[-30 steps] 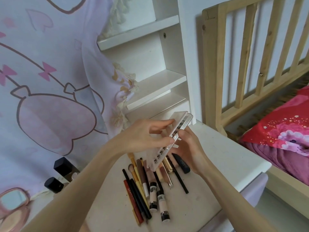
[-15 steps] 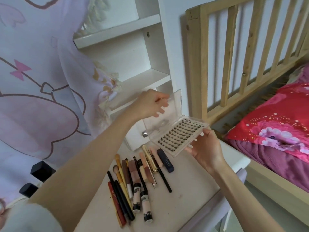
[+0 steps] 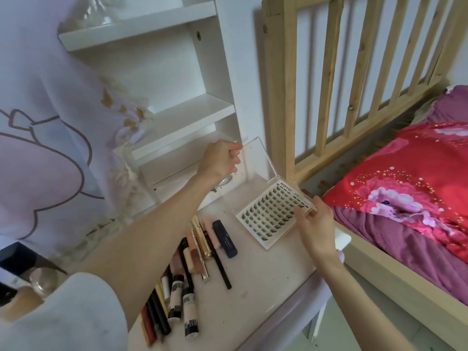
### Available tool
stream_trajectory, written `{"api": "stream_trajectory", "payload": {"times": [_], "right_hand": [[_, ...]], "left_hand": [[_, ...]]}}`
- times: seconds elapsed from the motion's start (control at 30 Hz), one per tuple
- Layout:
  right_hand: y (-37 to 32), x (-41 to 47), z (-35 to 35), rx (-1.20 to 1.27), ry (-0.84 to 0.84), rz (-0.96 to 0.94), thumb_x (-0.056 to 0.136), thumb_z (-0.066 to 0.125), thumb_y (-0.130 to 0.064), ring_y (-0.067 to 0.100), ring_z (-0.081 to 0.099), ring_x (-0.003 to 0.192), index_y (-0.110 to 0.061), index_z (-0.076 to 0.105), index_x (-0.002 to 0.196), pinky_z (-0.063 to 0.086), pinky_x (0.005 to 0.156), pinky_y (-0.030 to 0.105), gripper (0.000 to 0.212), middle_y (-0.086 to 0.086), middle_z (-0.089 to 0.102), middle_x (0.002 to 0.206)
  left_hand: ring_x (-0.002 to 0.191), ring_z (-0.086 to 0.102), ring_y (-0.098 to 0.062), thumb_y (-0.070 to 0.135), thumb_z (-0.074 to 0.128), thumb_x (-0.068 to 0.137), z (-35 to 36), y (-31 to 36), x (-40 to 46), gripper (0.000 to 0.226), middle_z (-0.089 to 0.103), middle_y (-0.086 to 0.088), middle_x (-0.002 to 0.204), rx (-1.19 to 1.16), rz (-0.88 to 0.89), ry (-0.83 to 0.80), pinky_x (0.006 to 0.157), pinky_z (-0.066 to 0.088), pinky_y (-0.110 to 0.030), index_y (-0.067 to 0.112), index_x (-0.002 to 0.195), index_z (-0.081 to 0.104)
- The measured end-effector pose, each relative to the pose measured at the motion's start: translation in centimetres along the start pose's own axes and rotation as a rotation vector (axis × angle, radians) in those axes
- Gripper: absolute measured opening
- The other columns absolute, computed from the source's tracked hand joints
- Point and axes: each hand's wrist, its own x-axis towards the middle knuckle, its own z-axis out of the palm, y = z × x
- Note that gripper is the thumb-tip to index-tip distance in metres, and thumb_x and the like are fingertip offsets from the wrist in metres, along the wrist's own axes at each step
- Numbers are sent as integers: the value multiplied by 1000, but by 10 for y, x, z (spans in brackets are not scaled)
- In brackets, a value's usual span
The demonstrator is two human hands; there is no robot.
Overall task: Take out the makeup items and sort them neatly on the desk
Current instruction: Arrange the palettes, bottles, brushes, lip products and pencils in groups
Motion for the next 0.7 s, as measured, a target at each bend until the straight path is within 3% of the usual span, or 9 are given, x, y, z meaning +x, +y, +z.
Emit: {"api": "stream_trajectory", "payload": {"times": [0.07,0.13,0.23,0.33,0.4,0.53,0.7], "right_hand": [[2,-3,3,-130,-48,-68,88,58,-14,20,39,122,1,44,131,27,106,25,48,17,39,138],[3,-6,6,-251,-48,-165,87,62,-14,18,35,126,1,41,135,21,104,20,55,18,37,140],[6,-9,9,-389,-29,-278,86,63,-15,34,39,126,4,43,133,25,107,32,55,22,47,132],[10,-11,11,-524,-42,-336,88,61,-31,32,38,128,1,38,137,24,108,34,63,19,45,135],[13,-14,13,-653,-93,-360,89,50,-49,27,26,138,-3,29,143,14,115,34,74,16,35,145],[17,-14,16,-871,-212,-327,84,20,-73,22,-6,145,-8,3,149,-9,115,33,94,12,0,158],[16,-14,19,-960,-245,-320,80,7,-75,22,-14,144,-7,-5,148,-11,116,36,97,13,-10,157]], "left_hand": [[74,61,-19,-1,39,93,3,-4,2,36,64,-3,97,44,17,26,61,44,-3,10,121,60],[78,54,-13,-2,41,93,5,-8,3,34,60,1,94,59,29,69,58,38,3,9,116,63],[71,56,-21,0,46,91,9,-9,1,26,64,-9,89,41,11,110,58,47,-20,8,100,68],[87,63,-26,6,53,91,14,-8,-3,16,69,-12,94,159,53,163,75,52,-31,6,96,68],[93,61,-27,9,55,91,16,-8,-5,14,69,-12,95,232,74,185,82,49,-37,6,96,68],[97,52,-29,10,53,92,15,-9,-6,17,63,-16,97,449,153,229,81,41,-33,6,94,70],[95,53,-31,0,45,91,9,-14,-11,22,56,-18,102,562,202,222,76,42,-34,-1,89,67]]}}
